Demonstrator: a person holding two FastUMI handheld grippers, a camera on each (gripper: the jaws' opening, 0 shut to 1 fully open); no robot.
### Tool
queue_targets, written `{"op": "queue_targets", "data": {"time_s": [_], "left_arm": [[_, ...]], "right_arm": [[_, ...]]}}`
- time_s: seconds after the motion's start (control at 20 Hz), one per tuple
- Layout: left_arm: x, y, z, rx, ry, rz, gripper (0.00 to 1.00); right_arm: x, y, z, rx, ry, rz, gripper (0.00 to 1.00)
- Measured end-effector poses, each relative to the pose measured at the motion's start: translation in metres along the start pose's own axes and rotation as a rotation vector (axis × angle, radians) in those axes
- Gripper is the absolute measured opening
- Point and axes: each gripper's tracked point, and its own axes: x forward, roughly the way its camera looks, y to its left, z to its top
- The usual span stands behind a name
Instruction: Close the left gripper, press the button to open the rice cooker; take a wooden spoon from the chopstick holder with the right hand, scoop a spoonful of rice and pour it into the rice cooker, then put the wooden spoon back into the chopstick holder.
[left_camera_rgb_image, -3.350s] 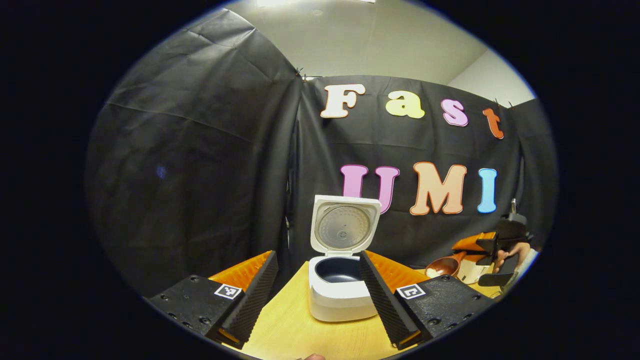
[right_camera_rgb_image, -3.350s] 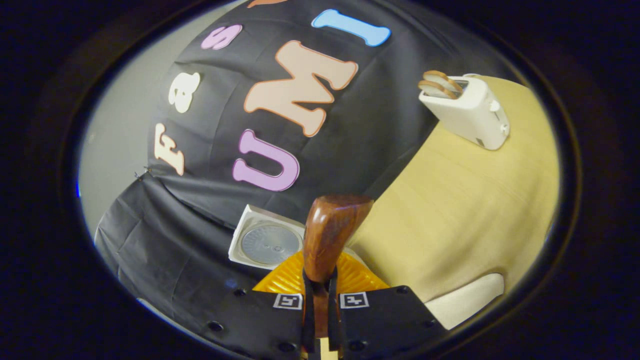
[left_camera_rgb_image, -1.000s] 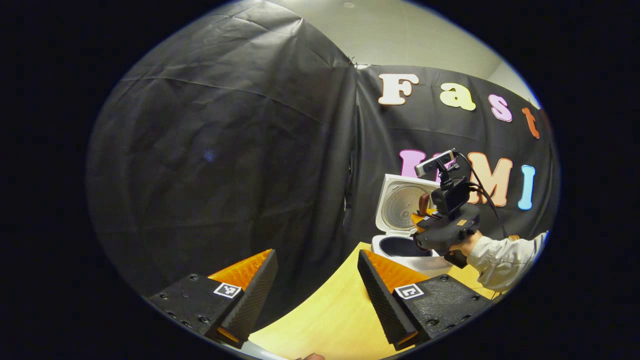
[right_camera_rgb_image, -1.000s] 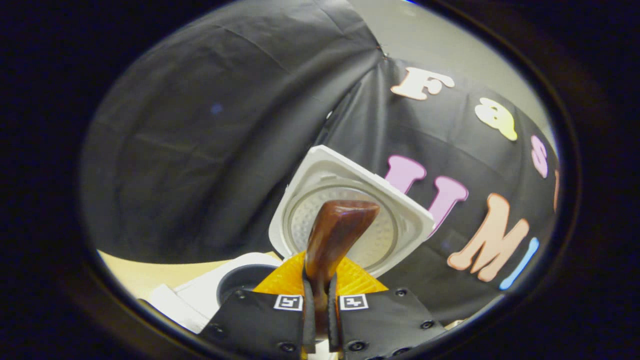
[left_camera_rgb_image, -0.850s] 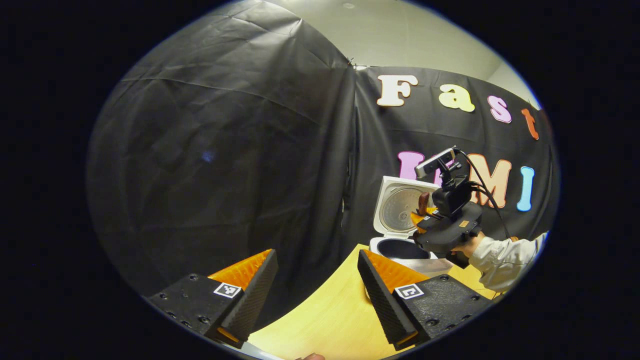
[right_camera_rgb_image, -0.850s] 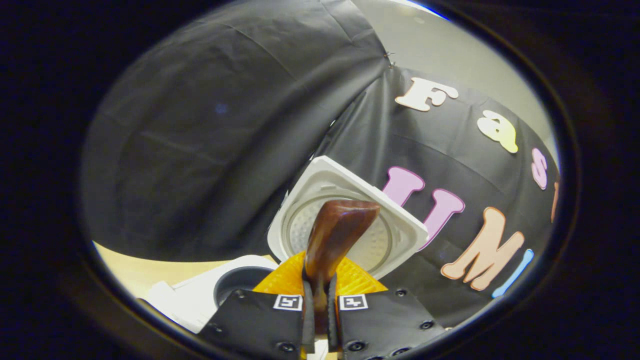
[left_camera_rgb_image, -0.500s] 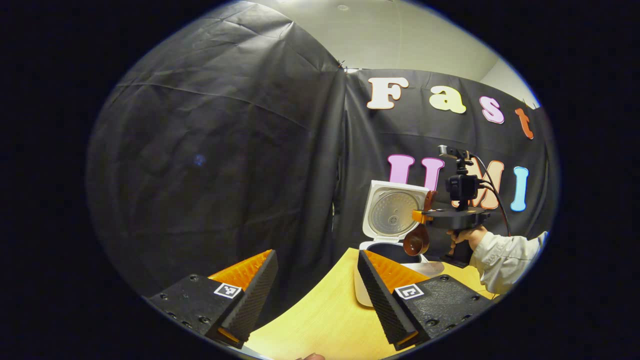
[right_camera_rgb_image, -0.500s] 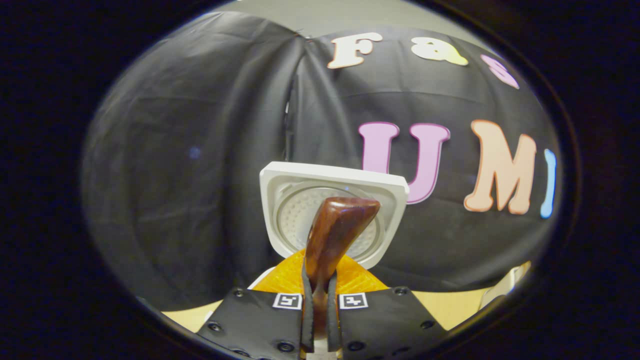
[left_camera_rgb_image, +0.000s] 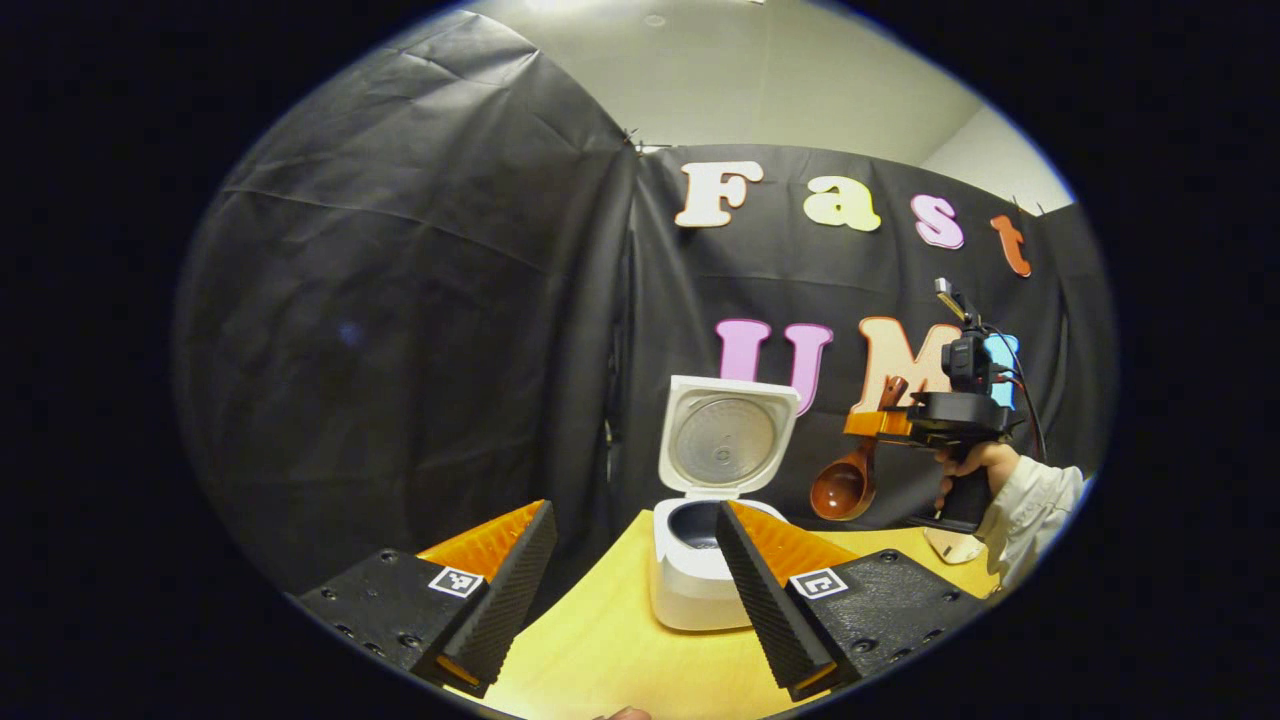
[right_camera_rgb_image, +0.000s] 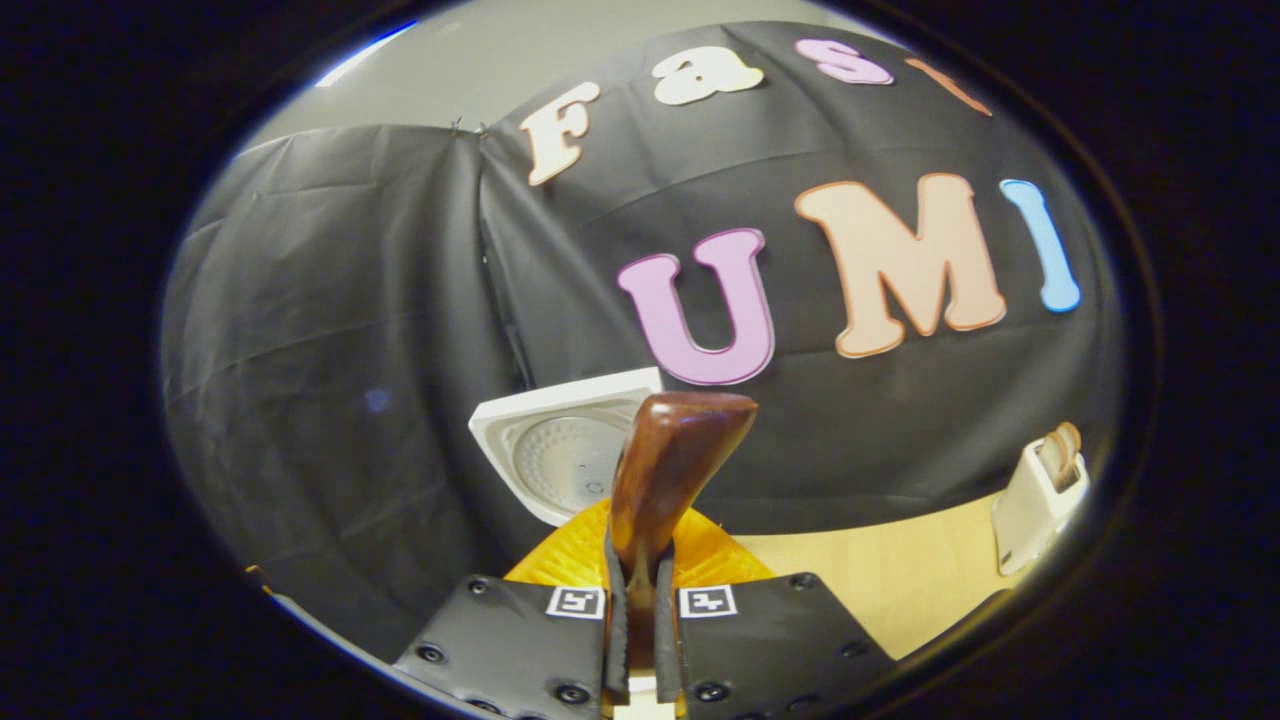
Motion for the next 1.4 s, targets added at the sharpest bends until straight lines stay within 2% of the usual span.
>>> {"op": "queue_targets", "data": {"time_s": [0.25,0.6,0.65,0.85,0.9,1.0,1.05,1.1,1.35,1.4], "left_arm": [[0.013,-0.048,0.004,-0.009,-0.001,-0.077,0.92],[0.029,-0.104,0.016,0.003,-0.026,-0.169,0.92],[0.03,-0.112,0.016,-0.001,-0.026,-0.181,0.95],[0.036,-0.143,0.014,0.004,-0.031,-0.223,0.92],[0.036,-0.151,0.013,0.003,-0.027,-0.234,0.95],[0.034,-0.164,0.011,0.008,-0.021,-0.254,0.92],[0.034,-0.169,0.01,0.015,-0.021,-0.261,0.92],[0.034,-0.174,0.01,0.02,-0.02,-0.267,0.95],[0.033,-0.193,0.009,0.024,-0.014,-0.288,0.92],[0.033,-0.195,0.008,0.022,-0.012,-0.291,0.95]], "right_arm": [[-0.062,-0.06,0.019,0.044,-0.033,-0.072,0.11],[-0.155,-0.165,0.034,0.087,-0.082,-0.219,0.12],[-0.168,-0.181,0.033,0.075,-0.087,-0.239,0.13],[-0.224,-0.242,0.016,0.009,-0.075,-0.342,0.13],[-0.235,-0.257,0.01,0.006,-0.066,-0.372,0.13],[-0.256,-0.281,-0.003,0.018,-0.05,-0.414,0.11],[-0.267,-0.292,-0.009,0.022,-0.041,-0.438,0.14],[-0.279,-0.308,-0.018,0.023,-0.032,-0.46,0.13],[-0.313,-0.339,-0.052,0.022,0.017,-0.521,0.14],[-0.316,-0.341,-0.061,0.024,0.028,-0.527,0.14]]}}
